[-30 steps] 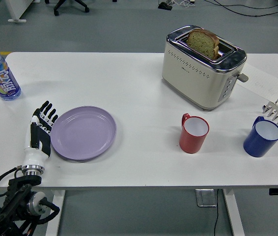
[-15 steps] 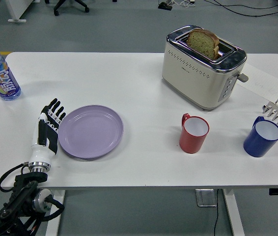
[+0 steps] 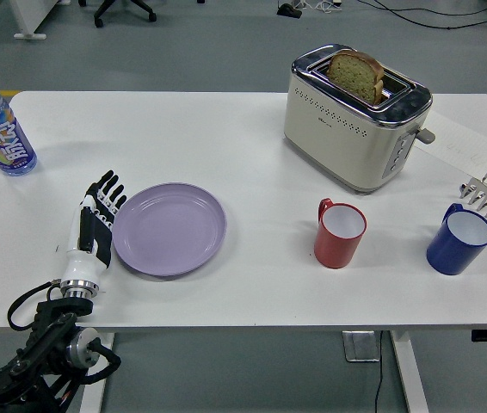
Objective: Push plate across desktop
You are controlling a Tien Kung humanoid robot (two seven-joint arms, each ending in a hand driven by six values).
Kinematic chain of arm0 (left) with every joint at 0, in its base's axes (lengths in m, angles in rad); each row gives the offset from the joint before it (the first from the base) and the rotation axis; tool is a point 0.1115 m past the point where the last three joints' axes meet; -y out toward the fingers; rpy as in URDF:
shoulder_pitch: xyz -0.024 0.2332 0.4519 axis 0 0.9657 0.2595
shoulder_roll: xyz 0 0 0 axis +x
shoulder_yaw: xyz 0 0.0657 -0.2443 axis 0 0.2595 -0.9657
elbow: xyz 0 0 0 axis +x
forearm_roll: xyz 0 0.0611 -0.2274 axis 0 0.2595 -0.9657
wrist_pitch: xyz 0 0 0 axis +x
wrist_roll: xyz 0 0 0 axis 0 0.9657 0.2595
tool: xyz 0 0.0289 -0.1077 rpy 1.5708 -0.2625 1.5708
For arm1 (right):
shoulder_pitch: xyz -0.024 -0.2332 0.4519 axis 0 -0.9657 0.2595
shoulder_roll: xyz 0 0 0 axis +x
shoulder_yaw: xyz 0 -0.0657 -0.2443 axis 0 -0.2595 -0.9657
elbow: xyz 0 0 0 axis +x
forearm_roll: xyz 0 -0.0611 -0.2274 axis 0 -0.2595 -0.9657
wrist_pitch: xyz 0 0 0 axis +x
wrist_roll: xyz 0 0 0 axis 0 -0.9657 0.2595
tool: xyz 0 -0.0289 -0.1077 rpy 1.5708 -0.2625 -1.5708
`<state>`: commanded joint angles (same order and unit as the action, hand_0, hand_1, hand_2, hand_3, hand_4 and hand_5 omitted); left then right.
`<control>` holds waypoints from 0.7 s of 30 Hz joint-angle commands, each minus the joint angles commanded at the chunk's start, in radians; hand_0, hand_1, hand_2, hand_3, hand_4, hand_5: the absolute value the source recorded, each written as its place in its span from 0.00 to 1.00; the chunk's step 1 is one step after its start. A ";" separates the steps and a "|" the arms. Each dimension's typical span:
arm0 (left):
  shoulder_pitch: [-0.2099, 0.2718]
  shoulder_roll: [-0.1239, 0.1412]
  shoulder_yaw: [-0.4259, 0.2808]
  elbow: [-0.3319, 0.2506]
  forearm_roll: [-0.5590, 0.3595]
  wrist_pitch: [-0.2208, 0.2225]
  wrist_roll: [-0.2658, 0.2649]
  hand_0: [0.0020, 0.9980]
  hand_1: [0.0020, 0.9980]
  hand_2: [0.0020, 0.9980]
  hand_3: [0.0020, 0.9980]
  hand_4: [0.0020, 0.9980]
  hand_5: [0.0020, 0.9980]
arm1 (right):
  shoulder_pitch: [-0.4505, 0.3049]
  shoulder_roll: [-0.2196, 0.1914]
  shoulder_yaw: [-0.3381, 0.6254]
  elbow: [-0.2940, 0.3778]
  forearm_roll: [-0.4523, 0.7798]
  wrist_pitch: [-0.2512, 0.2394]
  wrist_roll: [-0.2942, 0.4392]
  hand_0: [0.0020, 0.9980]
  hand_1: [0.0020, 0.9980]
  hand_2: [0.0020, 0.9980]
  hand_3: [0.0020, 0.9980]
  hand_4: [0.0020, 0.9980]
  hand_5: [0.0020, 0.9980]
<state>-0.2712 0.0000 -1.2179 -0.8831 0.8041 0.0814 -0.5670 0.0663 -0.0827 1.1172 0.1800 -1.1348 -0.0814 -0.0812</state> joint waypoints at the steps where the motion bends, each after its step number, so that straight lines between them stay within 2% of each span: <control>1: -0.005 0.000 0.003 0.007 0.000 0.000 -0.001 0.88 0.90 0.93 0.86 0.46 1.00 | 0.000 0.000 0.000 0.000 -0.001 0.000 0.000 0.61 0.55 0.63 0.63 0.13 0.36; 13: -0.034 0.000 0.035 0.035 -0.015 0.007 -0.014 0.88 0.90 0.93 0.85 0.46 1.00 | 0.000 0.000 -0.004 0.000 0.000 0.000 0.002 0.61 0.55 0.63 0.63 0.13 0.36; 21: -0.045 0.000 0.029 0.047 -0.016 0.009 -0.016 0.88 0.90 0.93 0.85 0.46 1.00 | 0.000 -0.001 -0.005 0.000 0.001 0.001 0.000 0.61 0.55 0.63 0.63 0.13 0.36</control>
<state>-0.3167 0.0000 -1.1885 -0.8358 0.7877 0.0905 -0.5835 0.0658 -0.0837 1.1121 0.1800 -1.1342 -0.0807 -0.0811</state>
